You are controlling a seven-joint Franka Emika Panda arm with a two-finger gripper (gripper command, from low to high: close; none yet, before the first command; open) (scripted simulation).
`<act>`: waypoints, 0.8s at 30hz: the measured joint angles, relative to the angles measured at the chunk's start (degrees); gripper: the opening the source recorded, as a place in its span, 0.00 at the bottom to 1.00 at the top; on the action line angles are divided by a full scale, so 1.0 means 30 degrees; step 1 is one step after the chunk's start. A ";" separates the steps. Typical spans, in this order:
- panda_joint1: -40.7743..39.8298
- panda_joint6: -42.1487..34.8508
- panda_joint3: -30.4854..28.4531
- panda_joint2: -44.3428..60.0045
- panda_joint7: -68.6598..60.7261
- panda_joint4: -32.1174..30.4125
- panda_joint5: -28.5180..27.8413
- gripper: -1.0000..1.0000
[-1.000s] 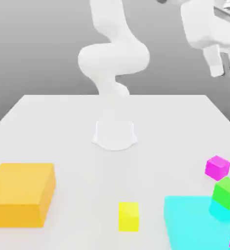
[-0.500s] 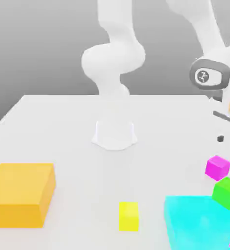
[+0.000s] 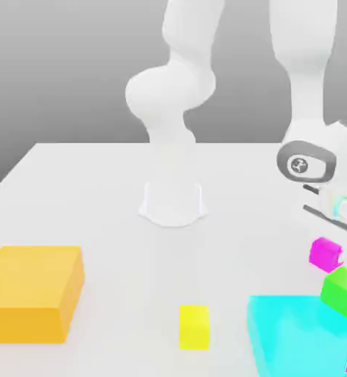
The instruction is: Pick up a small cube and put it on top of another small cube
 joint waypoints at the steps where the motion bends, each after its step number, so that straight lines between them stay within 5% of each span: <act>1: -0.0198 -0.0507 0.0296 -0.0634 -0.0318 -0.0123 0.0421 0.00; 6: -0.0291 -0.3368 0.0934 -0.2914 -0.0591 0.0191 0.1414 0.00; 24: -0.4837 -1.2032 -0.4137 0.0166 0.3956 1.2095 0.3348 0.00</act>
